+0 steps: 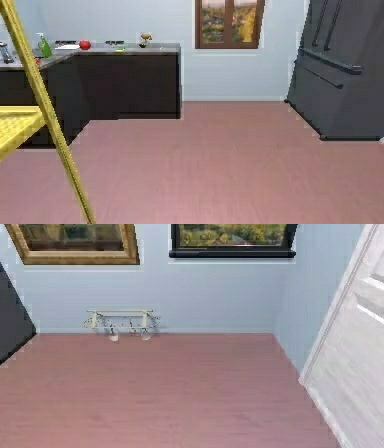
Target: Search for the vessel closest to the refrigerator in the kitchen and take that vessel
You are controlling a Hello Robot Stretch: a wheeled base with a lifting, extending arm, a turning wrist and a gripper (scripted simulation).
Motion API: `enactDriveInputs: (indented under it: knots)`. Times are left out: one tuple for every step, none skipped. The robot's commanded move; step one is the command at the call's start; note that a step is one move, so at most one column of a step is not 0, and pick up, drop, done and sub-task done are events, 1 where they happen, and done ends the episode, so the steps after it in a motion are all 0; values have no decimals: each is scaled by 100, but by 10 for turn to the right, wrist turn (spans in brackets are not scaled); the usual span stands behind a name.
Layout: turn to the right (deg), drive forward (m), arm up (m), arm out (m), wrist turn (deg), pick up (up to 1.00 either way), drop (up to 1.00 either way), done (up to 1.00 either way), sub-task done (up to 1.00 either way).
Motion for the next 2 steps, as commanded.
enactDriveInputs:
  knots:
    - [450, 0, 0, 0, 0, 0, 0, 0, 0]
    - [330, 0, 0, 0, 0, 0, 0, 0, 0]
